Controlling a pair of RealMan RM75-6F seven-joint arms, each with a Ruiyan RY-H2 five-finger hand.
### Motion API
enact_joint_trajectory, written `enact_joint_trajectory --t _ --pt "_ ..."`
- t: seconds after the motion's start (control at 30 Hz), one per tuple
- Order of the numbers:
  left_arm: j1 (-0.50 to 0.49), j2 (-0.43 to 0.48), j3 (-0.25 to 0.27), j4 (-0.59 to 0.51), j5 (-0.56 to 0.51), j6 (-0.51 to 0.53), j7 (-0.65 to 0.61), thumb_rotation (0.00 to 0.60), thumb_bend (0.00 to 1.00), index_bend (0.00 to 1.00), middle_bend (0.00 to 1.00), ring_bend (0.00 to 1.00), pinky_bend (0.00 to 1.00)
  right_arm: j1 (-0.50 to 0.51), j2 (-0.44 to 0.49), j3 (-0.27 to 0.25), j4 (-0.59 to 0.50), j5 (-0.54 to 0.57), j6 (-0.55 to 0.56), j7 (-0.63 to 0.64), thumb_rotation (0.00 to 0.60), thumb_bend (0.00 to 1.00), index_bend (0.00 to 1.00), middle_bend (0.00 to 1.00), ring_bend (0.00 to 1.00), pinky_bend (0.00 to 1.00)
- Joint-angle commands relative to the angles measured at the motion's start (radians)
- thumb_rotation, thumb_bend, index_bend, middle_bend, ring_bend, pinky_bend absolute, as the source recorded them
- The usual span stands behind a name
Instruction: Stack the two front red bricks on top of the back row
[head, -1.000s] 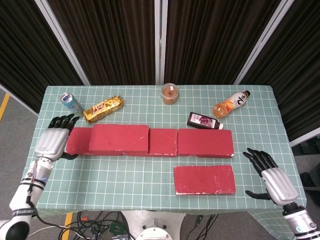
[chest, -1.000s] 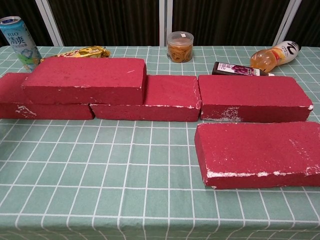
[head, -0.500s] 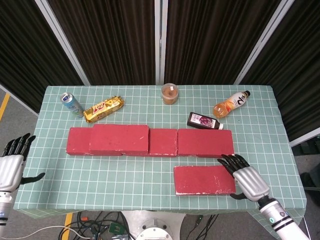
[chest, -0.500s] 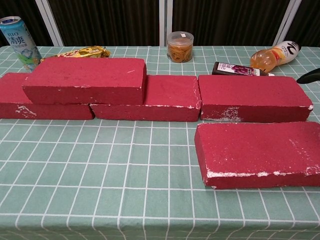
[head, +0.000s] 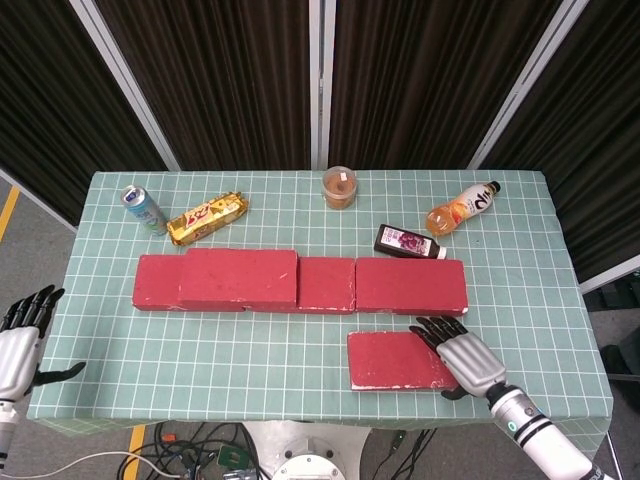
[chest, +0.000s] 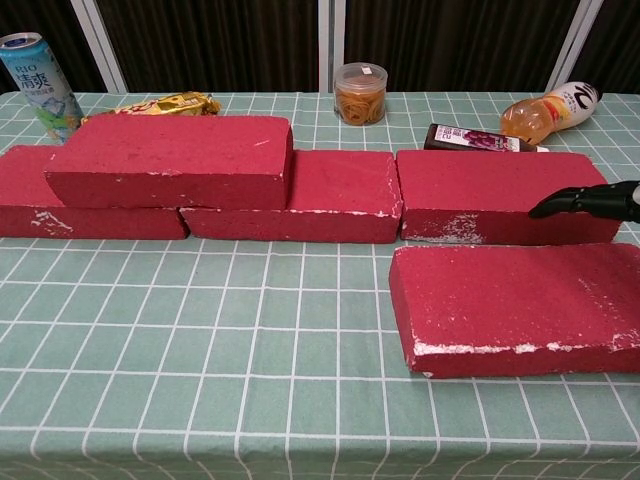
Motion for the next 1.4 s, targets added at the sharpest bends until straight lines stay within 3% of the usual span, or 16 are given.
enact_joint_trajectory --t 0.03,0.67,1.4 --pt "0.013 0.003 -0.009 0.003 0.012 -0.007 -0.007 0.6 0.0 0.03 0.0 0.0 0.0 0.009 -0.021 -0.006 0.009 0.023 -0.006 -0.019 0.6 0.0 0.0 0.0 0.0 0.0" --pt "0.066 0.006 -0.06 0.015 0.034 -0.072 -0.013 0.6 0.0 0.03 0.0 0.0 0.0 0.094 -0.121 0.001 0.035 0.169 -0.045 -0.068 0.6 0.0 0.0 0.0 0.0 0.0" --pt "0.097 0.015 -0.099 0.019 0.039 -0.123 -0.003 0.6 0.0 0.03 0.0 0.0 0.0 0.137 -0.172 -0.019 0.071 0.206 -0.046 -0.025 0.6 0.0 0.0 0.0 0.0 0.0"
